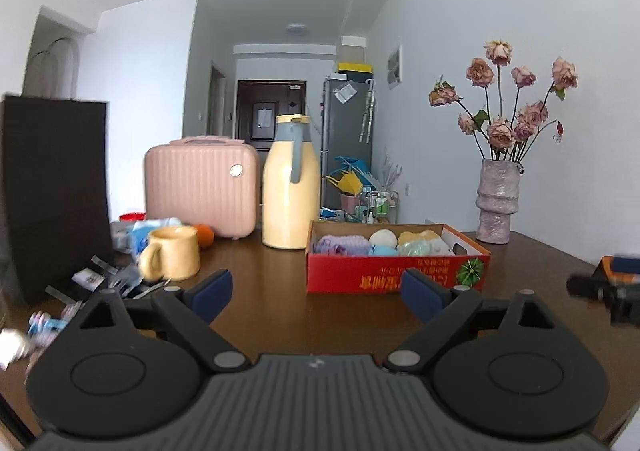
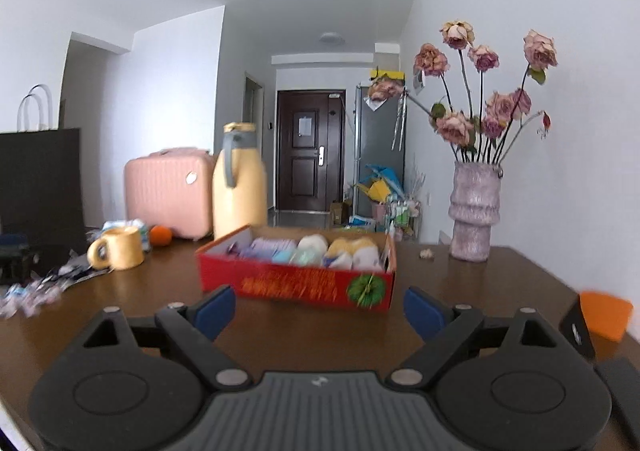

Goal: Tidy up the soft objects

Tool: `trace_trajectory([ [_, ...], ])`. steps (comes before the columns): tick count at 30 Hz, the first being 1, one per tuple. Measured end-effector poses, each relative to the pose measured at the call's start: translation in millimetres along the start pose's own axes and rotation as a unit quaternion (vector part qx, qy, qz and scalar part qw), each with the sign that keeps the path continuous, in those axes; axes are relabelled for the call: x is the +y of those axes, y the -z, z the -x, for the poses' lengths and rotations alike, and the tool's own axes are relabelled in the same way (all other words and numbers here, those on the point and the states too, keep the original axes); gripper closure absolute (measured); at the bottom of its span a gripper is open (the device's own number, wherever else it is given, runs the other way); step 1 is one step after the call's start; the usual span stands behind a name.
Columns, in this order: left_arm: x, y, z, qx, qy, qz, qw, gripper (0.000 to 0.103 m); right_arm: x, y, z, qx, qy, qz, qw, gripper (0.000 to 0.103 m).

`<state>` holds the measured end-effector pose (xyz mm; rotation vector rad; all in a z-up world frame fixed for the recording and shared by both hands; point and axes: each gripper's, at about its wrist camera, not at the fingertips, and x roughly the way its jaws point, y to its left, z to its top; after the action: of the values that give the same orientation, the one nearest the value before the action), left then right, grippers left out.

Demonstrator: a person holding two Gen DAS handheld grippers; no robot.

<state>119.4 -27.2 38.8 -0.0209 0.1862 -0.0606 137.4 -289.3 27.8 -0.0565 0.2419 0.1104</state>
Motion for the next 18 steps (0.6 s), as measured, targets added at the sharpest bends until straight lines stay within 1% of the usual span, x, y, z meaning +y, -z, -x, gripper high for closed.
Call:
trace_trajectory([
  [1, 3, 6, 11, 0.0, -0.002, 0.006, 1.0, 0.004, 5, 9, 12, 0.005, -0.005, -0.002, 1.0, 0.01],
  [3, 9, 18, 31, 0.004, -0.005, 0.021, 0.9998, 0.003, 14, 26, 34, 0.005, -0.009, -0.011, 1.0, 0.009],
  [5, 15, 36, 49, 0.019, -0.007, 0.03, 0.9994, 0.003, 20, 44, 56, 0.002, -0.007, -0.025, 1.0, 0.007],
  [6, 16, 44, 58, 0.029, -0.01, 0.028, 0.9991, 0.003, 22, 53, 67, 0.0, -0.005, -0.032, 0.999, 0.006],
  [7, 16, 51, 68, 0.03, -0.011, 0.02, 0.9993, 0.002, 23, 59, 74, 0.0, -0.002, -0.039, 0.999, 0.006],
  [8, 17, 58, 81, 0.025, -0.011, 0.008, 0.9996, 0.0, 25, 67, 84, 0.003, 0.003, -0.049, 0.999, 0.006],
  [10, 18, 67, 97, 0.01, -0.012, -0.013, 0.9998, 0.0, 27, 77, 94, 0.012, -0.003, -0.06, 0.998, 0.006],
  [12, 15, 65, 100, 0.005, -0.017, -0.037, 0.9991, 0.0, 31, 83, 102, 0.018, -0.006, -0.063, 0.998, 0.006],
  [13, 13, 63, 101, -0.002, -0.025, -0.041, 0.9988, 0.0, 35, 86, 105, 0.017, -0.001, -0.061, 0.998, 0.006],
  [14, 14, 62, 103, -0.007, -0.025, -0.037, 0.999, 0.0, 36, 87, 107, 0.015, 0.002, -0.059, 0.998, 0.006],
  [16, 15, 62, 106, -0.005, -0.013, -0.034, 0.9993, 0.0, 39, 86, 108, 0.008, 0.006, -0.058, 0.998, 0.006],
  [18, 15, 62, 105, -0.008, -0.02, -0.042, 0.9989, 0.0, 40, 82, 106, 0.005, 0.004, -0.055, 0.998, 0.006],
])
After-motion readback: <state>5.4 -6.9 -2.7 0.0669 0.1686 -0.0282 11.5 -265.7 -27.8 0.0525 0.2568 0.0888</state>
